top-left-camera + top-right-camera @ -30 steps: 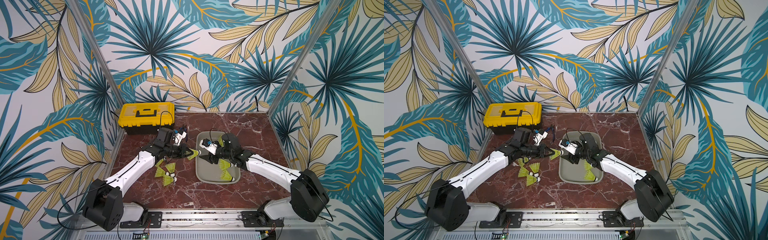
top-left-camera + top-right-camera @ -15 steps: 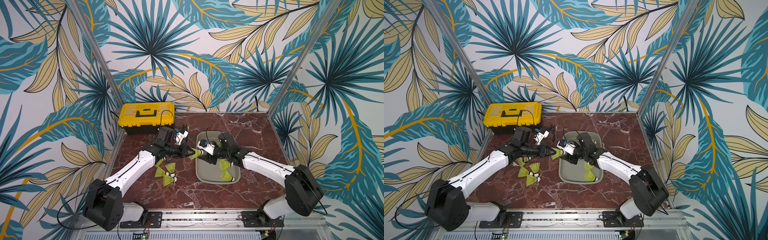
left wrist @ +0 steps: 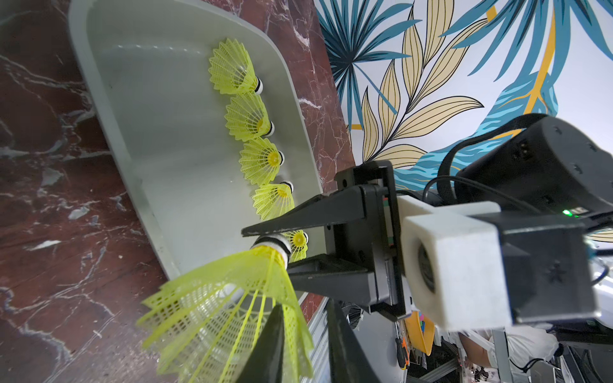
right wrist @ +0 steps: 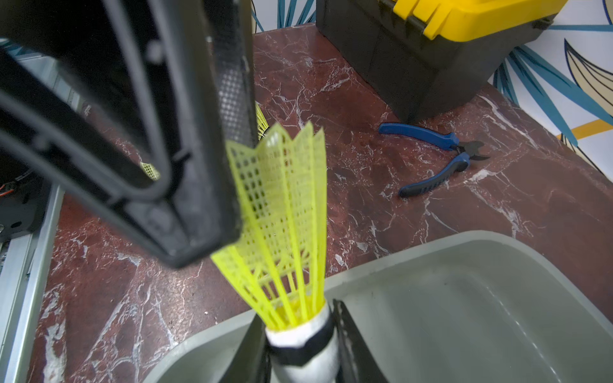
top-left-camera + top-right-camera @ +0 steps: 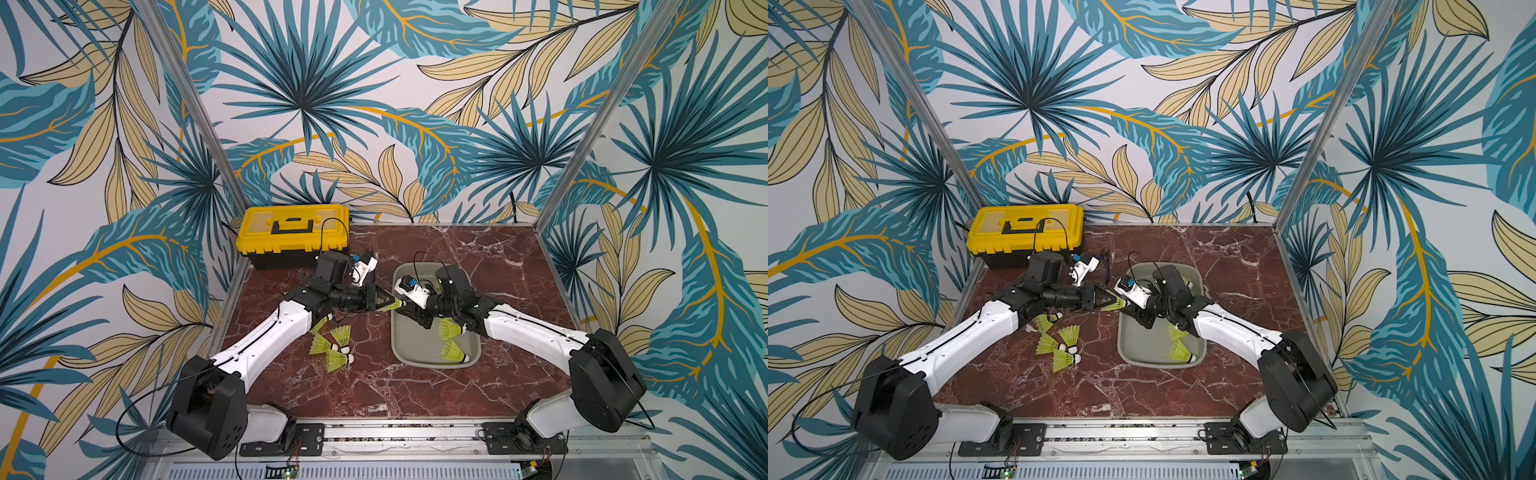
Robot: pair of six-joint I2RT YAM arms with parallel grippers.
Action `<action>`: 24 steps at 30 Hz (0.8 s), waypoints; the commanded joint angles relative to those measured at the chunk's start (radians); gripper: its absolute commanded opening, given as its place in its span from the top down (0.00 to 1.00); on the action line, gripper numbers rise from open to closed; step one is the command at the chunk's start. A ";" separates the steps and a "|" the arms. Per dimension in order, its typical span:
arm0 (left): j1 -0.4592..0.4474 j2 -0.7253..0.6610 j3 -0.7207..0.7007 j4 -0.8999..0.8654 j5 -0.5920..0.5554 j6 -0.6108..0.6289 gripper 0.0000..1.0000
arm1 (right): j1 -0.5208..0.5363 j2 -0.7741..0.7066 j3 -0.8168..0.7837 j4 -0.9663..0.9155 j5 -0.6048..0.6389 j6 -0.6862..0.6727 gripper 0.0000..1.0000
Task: Put the shuttlecocks into the storage box
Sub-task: Place the shuttlecock in the storage box.
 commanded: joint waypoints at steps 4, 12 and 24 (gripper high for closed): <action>-0.004 -0.017 0.000 0.020 -0.045 0.014 0.93 | 0.005 0.006 -0.019 -0.002 0.015 0.045 0.78; -0.005 -0.009 0.005 0.045 -0.061 0.003 1.00 | 0.005 -0.032 -0.049 0.028 0.062 0.070 0.63; -0.042 0.119 0.142 0.052 -0.130 0.009 1.00 | 0.005 -0.294 -0.256 0.140 0.365 0.129 0.41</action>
